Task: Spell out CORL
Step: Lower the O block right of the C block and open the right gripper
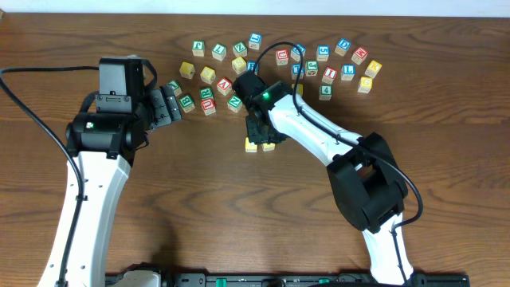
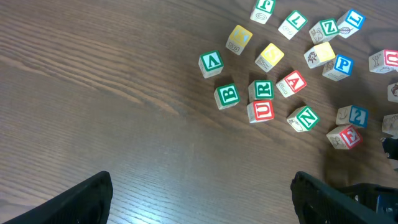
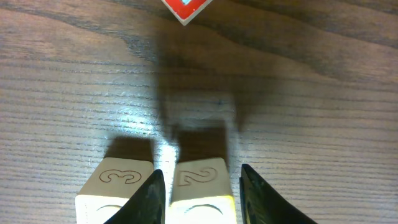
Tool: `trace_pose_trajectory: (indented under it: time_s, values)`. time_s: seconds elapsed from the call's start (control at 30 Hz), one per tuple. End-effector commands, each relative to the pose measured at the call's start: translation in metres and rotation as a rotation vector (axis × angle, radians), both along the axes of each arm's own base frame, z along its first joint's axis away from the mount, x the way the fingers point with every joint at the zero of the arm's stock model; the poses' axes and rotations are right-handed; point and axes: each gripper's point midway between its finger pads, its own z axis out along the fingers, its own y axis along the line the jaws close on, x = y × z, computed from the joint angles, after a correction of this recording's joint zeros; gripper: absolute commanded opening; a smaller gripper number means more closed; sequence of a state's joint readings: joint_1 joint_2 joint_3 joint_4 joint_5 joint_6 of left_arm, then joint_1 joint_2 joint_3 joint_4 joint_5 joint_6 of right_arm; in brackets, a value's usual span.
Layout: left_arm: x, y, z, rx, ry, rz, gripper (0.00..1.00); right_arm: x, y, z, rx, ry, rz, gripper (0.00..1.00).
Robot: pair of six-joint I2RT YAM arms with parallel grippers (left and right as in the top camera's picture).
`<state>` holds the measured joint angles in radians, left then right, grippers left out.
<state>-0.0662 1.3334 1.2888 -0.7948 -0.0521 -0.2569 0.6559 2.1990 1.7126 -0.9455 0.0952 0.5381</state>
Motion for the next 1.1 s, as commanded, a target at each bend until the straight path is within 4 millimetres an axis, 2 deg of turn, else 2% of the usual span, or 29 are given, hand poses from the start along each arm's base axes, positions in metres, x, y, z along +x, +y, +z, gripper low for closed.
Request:
trace_pose_trajectory:
  time_s: [0.0, 0.17, 0.23, 0.33, 1.07]
  values:
    - [0.002, 0.004, 0.0, 0.02, -0.001, -0.001, 0.9, -0.002, -0.003, -0.002, -0.02, -0.001, -0.006, 0.38]
    - [0.002, 0.004, 0.0, 0.02, -0.001, 0.0, 0.9, -0.005, -0.002, -0.002, -0.012, 0.014, -0.003, 0.38]
    - [0.002, 0.004, 0.0, 0.02, -0.001, 0.0, 0.9, -0.009, -0.002, -0.003, -0.008, 0.032, -0.001, 0.3]
    - [0.002, 0.004, 0.0, 0.02, -0.001, -0.001, 0.9, -0.014, -0.004, -0.003, -0.013, 0.058, 0.0, 0.25]
    - [0.002, 0.004, 0.0, 0.02, -0.001, -0.001, 0.9, -0.01, 0.001, -0.003, 0.02, 0.045, -0.071, 0.26]
